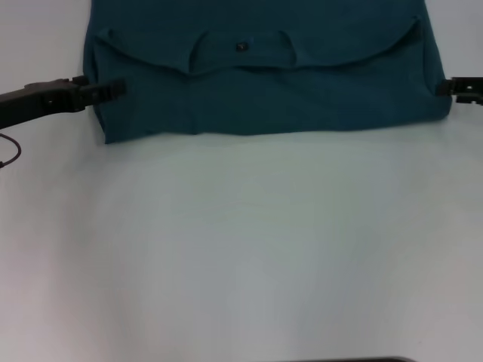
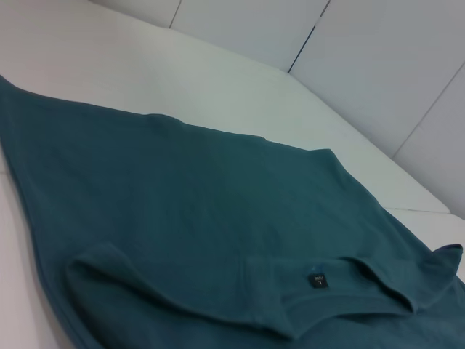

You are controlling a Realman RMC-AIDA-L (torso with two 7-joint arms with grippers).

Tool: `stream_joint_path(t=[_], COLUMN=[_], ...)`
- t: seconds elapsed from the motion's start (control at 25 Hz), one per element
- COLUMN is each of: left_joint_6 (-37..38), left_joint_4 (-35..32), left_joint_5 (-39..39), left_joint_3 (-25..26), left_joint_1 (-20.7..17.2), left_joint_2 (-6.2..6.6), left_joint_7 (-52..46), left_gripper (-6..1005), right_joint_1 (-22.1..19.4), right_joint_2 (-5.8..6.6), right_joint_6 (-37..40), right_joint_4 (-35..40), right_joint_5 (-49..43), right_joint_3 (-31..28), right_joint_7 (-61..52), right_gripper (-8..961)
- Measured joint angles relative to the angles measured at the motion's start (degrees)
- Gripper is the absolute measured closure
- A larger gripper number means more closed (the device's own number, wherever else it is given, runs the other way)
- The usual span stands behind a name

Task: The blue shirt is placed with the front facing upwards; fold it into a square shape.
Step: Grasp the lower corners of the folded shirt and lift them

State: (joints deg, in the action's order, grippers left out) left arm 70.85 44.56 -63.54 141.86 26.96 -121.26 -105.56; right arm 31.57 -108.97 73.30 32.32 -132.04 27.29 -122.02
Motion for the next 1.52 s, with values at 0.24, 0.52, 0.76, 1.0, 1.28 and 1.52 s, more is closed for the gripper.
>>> stream_joint_path(t=[0.24, 0.52, 0.76, 1.0, 1.28, 1.52], left_joint_6=[-0.4, -0.4, -0.4, -0.4, -0.4, -0.4], left_joint_4=[-0.2, -0.3, -0.4, -0.4, -0.4, -0.4], left_joint_5=[0.0, 0.0, 0.0, 0.0, 0.0, 0.0], left_joint_3=[0.0, 0.0, 0.0, 0.0, 0.1, 0.1], left_joint_1=[-0.1, -0.4, -0.4, -0.4, -0.6, -0.6], left_joint_2=[-0.03, -0.11, -0.19, -0.19, -0.05, 0.13], left_joint_7=[0.1, 0.3, 0.5, 0.5, 0.5, 0.5], left_gripper=[109, 110, 110, 110, 109, 109], right_joint_1=[1.9, 2.5, 2.5, 3.1, 3.3, 2.8], right_joint_2=[-1.33, -2.17, -2.58, -2.98, -2.87, -2.77], right_joint_6=[-4.4, -6.0, -6.7, -8.4, -8.3, -7.3], right_joint_4=[-2.0, -2.1, -2.1, -2.9, -3.4, -3.1], right_joint_5=[-0.4, -0.4, -0.2, -0.3, -0.4, 0.0], right_joint_3=[2.1, 2.9, 2.9, 3.0, 3.1, 2.8], right_joint_7=[0.3, 0.2, 0.2, 0.1, 0.2, 0.1], right_gripper=[292, 293, 294, 295, 481, 714])
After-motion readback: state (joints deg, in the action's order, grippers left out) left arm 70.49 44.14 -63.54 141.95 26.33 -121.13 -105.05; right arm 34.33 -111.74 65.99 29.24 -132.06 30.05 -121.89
